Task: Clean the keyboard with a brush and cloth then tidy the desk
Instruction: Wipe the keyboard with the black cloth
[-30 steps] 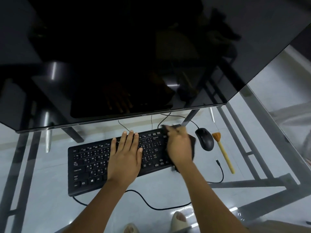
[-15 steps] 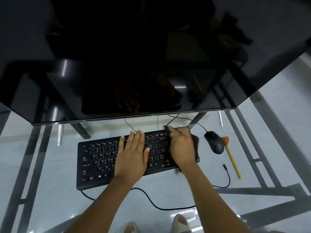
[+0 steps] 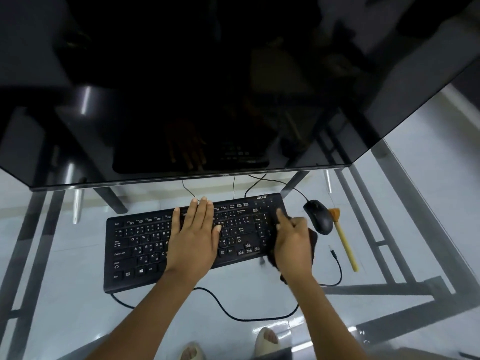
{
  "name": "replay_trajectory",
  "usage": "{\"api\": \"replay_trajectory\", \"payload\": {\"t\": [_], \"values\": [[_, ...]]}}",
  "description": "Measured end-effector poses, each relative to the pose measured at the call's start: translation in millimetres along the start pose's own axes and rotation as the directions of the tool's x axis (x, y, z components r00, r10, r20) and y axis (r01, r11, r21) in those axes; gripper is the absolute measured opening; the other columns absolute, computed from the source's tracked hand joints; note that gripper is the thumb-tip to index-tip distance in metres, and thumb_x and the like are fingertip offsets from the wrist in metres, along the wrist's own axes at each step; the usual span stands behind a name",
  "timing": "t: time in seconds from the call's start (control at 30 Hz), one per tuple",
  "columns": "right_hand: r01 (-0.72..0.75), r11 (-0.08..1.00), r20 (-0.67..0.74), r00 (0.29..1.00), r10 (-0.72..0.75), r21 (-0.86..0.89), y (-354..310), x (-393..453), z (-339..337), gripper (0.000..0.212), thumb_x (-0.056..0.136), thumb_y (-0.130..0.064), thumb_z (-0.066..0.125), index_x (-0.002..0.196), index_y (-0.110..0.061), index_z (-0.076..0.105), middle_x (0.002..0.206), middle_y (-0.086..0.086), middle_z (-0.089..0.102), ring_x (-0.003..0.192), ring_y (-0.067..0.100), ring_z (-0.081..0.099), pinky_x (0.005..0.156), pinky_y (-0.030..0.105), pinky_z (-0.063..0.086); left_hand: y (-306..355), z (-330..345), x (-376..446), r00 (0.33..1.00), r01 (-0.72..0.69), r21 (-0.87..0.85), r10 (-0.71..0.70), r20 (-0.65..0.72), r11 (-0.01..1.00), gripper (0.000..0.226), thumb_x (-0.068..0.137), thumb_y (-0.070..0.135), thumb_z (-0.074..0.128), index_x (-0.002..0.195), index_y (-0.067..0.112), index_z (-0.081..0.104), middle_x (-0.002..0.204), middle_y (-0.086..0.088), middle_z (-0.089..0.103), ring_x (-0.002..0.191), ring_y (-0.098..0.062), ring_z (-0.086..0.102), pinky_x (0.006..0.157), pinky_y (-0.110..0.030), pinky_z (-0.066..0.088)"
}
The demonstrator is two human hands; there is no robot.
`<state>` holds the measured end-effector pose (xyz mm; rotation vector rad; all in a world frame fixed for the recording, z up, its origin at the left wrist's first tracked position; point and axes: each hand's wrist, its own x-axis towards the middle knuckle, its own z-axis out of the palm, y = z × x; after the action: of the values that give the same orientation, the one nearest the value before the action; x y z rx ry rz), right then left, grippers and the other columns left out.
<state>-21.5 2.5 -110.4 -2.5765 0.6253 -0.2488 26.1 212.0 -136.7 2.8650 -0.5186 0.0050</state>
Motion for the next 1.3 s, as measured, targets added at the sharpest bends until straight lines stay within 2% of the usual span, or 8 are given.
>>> {"api": "replay_trajectory", "payload": {"t": [0.13,0.3,0.5,0.63,0.77,0.9,1.1,1.3], "values": [[0.299,0.953,0.191,0.934,-0.302,0.046,-26,-49,10,0.059,0.093,-0.065,0.039,0.109,-0.012,0.06,0.084,-0.014,0.053,0.07,-0.014,0.052,0.063,0.001,0.041,0,-1,0,1.0,-0.002,-0.005,0.002,0.005,1.0,0.058,0.099,0.041,0.019,0.147,0.009,0.031,0.153,-0.007,0.033,0.145,-0.022,0.019,0.116,-0.053,0.014],[0.101,0.994,0.02,0.995,-0.1,-0.041,29,-22,-12,0.037,0.091,0.001,0.059,0.125,-0.013,0.065,0.105,0.009,0.054,0.066,0.01,0.052,0.07,0.022,0.054,-12,-13,-6,0.999,-0.04,0.032,0.04,-0.007,0.999,0.06,0.099,0.045,0.02,0.143,0.01,0.039,0.151,-0.009,0.037,0.143,-0.025,0.025,0.115,-0.053,0.012],[0.063,0.994,0.112,0.991,-0.072,0.087,-8,-33,-13,0.028,0.099,-0.024,0.048,0.117,-0.009,0.064,0.093,-0.012,0.046,0.077,-0.002,0.045,0.068,-0.003,0.033,-49,-18,-56,0.996,-0.039,0.016,0.041,-0.076,0.999,0.06,0.094,0.049,0.032,0.139,0.013,0.048,0.151,-0.007,0.036,0.143,-0.024,0.024,0.115,-0.058,0.011],[0.258,0.936,0.292,0.9,-0.323,0.238,-55,-66,11,0.039,0.091,-0.055,0.052,0.094,-0.017,0.058,0.085,0.003,0.061,0.067,0.002,0.052,0.068,0.024,0.045,-51,-16,-58,0.995,-0.054,-0.003,0.053,-0.088,0.999,0.058,0.093,0.048,0.034,0.138,0.013,0.049,0.15,-0.005,0.038,0.143,-0.022,0.025,0.114,-0.058,0.016],[0.056,0.968,0.302,0.944,-0.132,0.246,-46,-45,-5,0.028,0.089,-0.045,0.064,0.091,-0.018,0.058,0.064,-0.007,0.049,0.047,0.004,0.047,0.044,0.024,0.042,-54,-16,-58,0.994,-0.066,-0.003,0.065,-0.082,0.998,0.058,0.095,0.048,0.033,0.139,0.015,0.047,0.151,-0.004,0.037,0.144,-0.022,0.024,0.114,-0.057,0.018],[0.262,0.955,0.125,0.952,-0.279,0.142,-32,-50,1,0.025,0.096,-0.018,0.055,0.114,-0.011,0.07,0.087,-0.015,0.044,0.073,0.01,0.056,0.061,0.015,0.047,-54,-14,-60,0.996,-0.052,0.004,0.052,-0.075,0.999,0.057,0.096,0.047,0.031,0.142,0.015,0.043,0.153,-0.004,0.034,0.145,-0.022,0.021,0.114,-0.056,0.02],[0.478,0.86,0.348,0.787,-0.51,0.178,-50,-84,23,0.04,0.08,-0.061,0.065,0.089,-0.021,0.063,0.093,0.002,0.063,0.088,0.019,0.06,0.082,0.037,0.053,-55,-12,-60,0.993,-0.073,-0.003,0.072,-0.096,0.997,0.056,0.097,0.045,0.033,0.141,0.013,0.044,0.152,-0.005,0.035,0.144,-0.023,0.022,0.114,-0.055,0.021],[0.432,0.889,0.225,0.861,-0.456,0.151,-5,-69,17,0.046,0.085,0.004,0.063,0.113,-0.032,0.067,0.099,-0.002,0.05,0.081,0.022,0.057,0.069,0.028,0.054,-56,-12,-61,0.994,-0.065,0.013,0.065,-0.089,0.998,0.055,0.097,0.044,0.034,0.143,0.014,0.042,0.153,-0.004,0.033,0.145,-0.023,0.02,0.115,-0.055,0.019]]}}
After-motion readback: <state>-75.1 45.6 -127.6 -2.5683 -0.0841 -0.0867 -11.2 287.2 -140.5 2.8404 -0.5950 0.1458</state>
